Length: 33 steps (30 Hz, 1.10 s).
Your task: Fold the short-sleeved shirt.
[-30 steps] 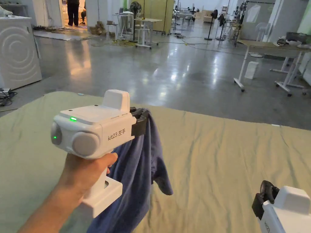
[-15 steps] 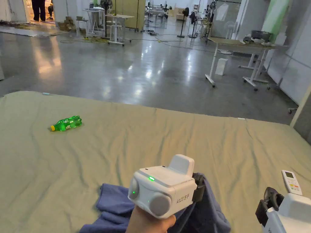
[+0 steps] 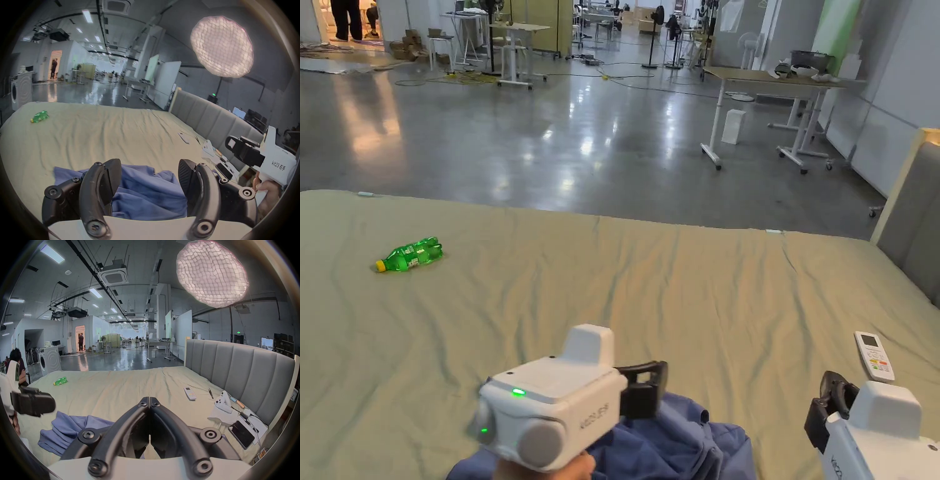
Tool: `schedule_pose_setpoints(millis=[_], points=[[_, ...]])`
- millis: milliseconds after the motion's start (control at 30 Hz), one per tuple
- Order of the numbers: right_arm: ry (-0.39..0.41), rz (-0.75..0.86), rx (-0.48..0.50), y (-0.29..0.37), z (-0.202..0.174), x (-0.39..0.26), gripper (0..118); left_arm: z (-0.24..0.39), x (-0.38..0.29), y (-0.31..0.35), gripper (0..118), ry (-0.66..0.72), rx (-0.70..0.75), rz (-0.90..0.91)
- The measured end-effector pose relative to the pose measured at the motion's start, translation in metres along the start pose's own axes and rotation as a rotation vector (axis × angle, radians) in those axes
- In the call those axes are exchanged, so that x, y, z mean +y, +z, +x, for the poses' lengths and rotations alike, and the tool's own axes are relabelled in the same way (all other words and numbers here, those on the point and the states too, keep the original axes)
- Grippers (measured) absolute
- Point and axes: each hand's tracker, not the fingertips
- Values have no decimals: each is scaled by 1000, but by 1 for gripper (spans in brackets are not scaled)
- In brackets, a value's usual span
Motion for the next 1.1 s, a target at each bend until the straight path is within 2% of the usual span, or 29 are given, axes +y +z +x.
schedule_pose_setpoints(millis=[200, 300, 333, 433, 533, 667, 800, 967, 1100], points=[[25, 31, 49, 2, -24, 14, 0, -29, 9, 64, 73, -80, 193, 98], [60, 74, 54, 3, -38, 20, 0, -47, 10, 78, 67, -123, 307, 128], [61, 83, 59, 4, -42, 23, 0, -50, 9, 83, 61, -129, 335, 140], [70, 99, 64, 5, -53, 26, 0, -64, 5, 90, 18, -152, 425, 169], [95, 112, 68, 4, -60, 28, 0, -74, 0, 97, 6, -139, 458, 166], [102, 115, 80, 2, -64, 30, 0, -91, -8, 98, 1, -90, 500, 125], [115, 104, 88, 0, -64, 30, 0, -122, -9, 80, 1, 24, 467, 13], [103, 68, 86, -9, -56, 20, 0, -168, -7, 26, 1, 107, 421, -145], [137, 36, 76, -22, -50, 9, 0, -206, -8, -32, 1, 188, 425, -310]])
